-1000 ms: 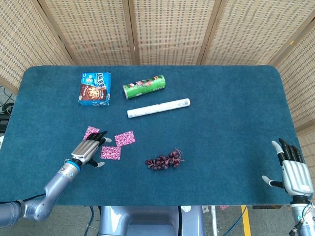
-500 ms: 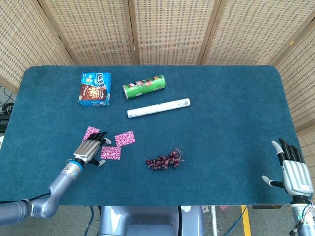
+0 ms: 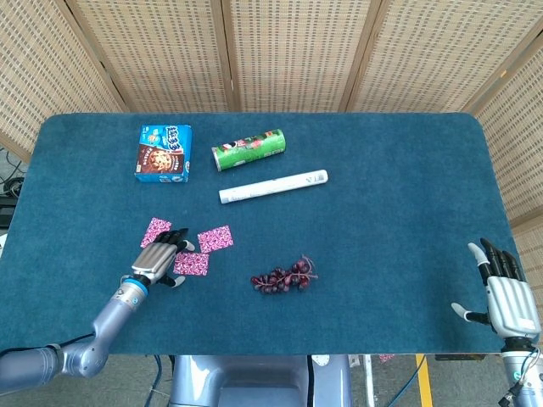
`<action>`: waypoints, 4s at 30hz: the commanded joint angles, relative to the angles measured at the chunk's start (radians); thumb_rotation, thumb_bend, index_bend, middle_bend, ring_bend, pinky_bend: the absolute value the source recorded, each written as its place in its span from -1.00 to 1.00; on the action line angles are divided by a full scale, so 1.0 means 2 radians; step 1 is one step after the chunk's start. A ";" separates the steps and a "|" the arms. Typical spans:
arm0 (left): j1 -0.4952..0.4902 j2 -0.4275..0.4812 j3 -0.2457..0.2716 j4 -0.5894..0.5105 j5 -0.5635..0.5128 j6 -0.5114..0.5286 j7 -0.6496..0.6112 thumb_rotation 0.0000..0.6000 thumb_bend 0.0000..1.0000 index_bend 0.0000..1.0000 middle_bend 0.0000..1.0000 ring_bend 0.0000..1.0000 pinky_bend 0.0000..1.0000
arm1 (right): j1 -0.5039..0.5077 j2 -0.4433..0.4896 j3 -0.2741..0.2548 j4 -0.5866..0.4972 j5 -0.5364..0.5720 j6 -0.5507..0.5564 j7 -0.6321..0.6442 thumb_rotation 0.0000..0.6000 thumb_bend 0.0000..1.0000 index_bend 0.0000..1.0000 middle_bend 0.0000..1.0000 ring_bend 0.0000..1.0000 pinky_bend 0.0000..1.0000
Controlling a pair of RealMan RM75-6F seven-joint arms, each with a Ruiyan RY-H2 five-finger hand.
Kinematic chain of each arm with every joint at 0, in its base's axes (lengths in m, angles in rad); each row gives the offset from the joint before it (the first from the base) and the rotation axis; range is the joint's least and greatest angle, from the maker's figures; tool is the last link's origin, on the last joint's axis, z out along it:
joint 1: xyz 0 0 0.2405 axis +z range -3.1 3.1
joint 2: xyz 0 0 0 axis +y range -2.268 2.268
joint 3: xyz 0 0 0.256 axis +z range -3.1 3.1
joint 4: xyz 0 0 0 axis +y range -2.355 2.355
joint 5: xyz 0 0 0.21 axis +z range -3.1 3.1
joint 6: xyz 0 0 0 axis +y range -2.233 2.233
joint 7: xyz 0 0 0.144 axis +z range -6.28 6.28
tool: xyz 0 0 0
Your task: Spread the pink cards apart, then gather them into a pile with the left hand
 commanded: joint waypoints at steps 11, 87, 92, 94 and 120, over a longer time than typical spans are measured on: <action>0.003 -0.014 -0.003 0.013 -0.005 0.000 0.010 1.00 -0.40 -0.33 -1.00 -1.00 -1.00 | 0.000 0.000 0.000 -0.001 0.000 -0.001 0.001 1.00 -0.74 -0.86 -1.00 -1.00 -1.00; 0.010 0.040 -0.110 0.020 -0.230 -0.004 0.020 1.00 -0.41 0.42 -1.00 -1.00 -1.00 | 0.002 0.002 -0.001 -0.003 0.001 -0.004 0.005 1.00 -0.74 -0.86 -1.00 -1.00 -1.00; -0.019 0.039 -0.135 0.006 -0.321 0.020 0.045 1.00 -0.39 0.42 -1.00 -1.00 -1.00 | 0.002 0.003 -0.001 -0.003 0.002 -0.005 0.006 1.00 -0.74 -0.86 -1.00 -1.00 -1.00; -0.037 0.033 -0.154 -0.003 -0.388 0.051 0.062 1.00 -0.37 0.42 -1.00 -1.00 -1.00 | 0.002 0.003 -0.001 -0.004 0.003 -0.006 0.007 1.00 -0.74 -0.86 -1.00 -1.00 -1.00; -0.101 -0.021 -0.217 0.028 -0.612 0.150 0.190 1.00 -0.36 0.42 -1.00 -1.00 -1.00 | 0.003 0.006 -0.001 -0.005 0.002 -0.010 0.021 1.00 -0.74 -0.86 -1.00 -1.00 -1.00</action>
